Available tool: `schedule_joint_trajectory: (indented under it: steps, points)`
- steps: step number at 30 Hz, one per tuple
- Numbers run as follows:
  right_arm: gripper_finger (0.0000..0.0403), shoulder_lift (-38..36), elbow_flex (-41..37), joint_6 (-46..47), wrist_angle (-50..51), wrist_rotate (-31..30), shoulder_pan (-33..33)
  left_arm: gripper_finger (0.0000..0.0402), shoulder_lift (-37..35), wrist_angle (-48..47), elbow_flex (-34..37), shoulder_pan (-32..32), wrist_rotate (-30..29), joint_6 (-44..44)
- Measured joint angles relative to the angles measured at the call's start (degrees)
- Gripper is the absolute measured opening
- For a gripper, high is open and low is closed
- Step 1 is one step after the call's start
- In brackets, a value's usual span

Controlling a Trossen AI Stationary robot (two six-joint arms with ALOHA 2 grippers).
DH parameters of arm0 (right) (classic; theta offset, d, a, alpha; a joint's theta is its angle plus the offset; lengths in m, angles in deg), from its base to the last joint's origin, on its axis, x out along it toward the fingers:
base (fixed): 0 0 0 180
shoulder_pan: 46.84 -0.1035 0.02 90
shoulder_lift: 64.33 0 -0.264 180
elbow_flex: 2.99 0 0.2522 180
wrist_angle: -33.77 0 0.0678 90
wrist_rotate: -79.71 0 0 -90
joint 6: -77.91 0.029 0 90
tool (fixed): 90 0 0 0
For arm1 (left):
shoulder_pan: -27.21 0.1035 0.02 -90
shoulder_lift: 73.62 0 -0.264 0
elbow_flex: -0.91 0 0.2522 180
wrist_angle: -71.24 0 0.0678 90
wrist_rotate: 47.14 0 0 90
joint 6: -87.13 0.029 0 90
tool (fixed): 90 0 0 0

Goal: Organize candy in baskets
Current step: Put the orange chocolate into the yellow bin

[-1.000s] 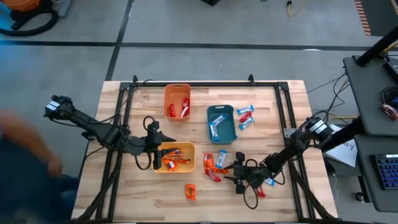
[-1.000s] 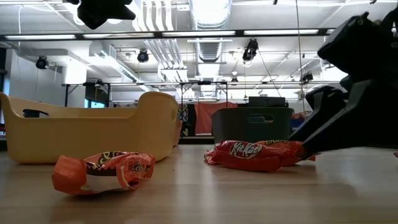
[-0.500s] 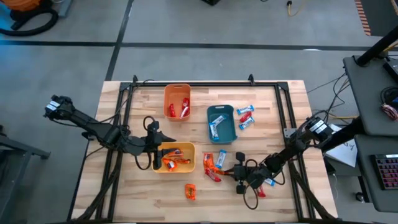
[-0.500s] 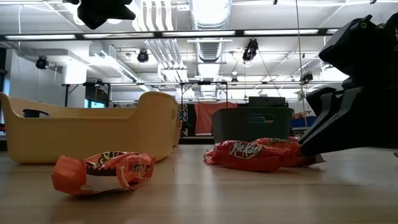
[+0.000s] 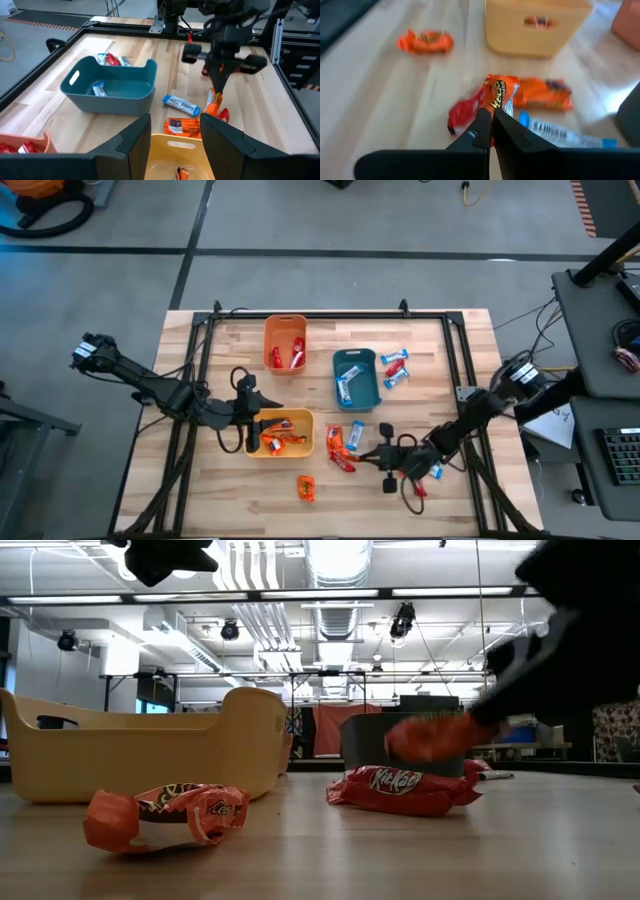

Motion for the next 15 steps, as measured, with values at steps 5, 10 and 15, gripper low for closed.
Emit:
schedule_joint_trajectory:
  steps: [5, 10, 15]
  points:
    - [0.0009, -5.17, 0.02, -4.5, -0.25, -0.61, 0.79, 0.0154, 0.0, 0.01, 0.0, -0.02, -0.01, 0.33]
    - [0.0009, -6.88, 0.04, -7.27, -0.81, -0.27, 3.01, 0.0154, 0.0, 0.02, 0.0, -0.01, 0.0, 0.37]
    - [0.0009, -6.89, 0.04, -10.34, -2.59, 0.44, 4.76, 0.0154, 0.0, 0.0, 0.0, 0.0, -0.02, 0.55]
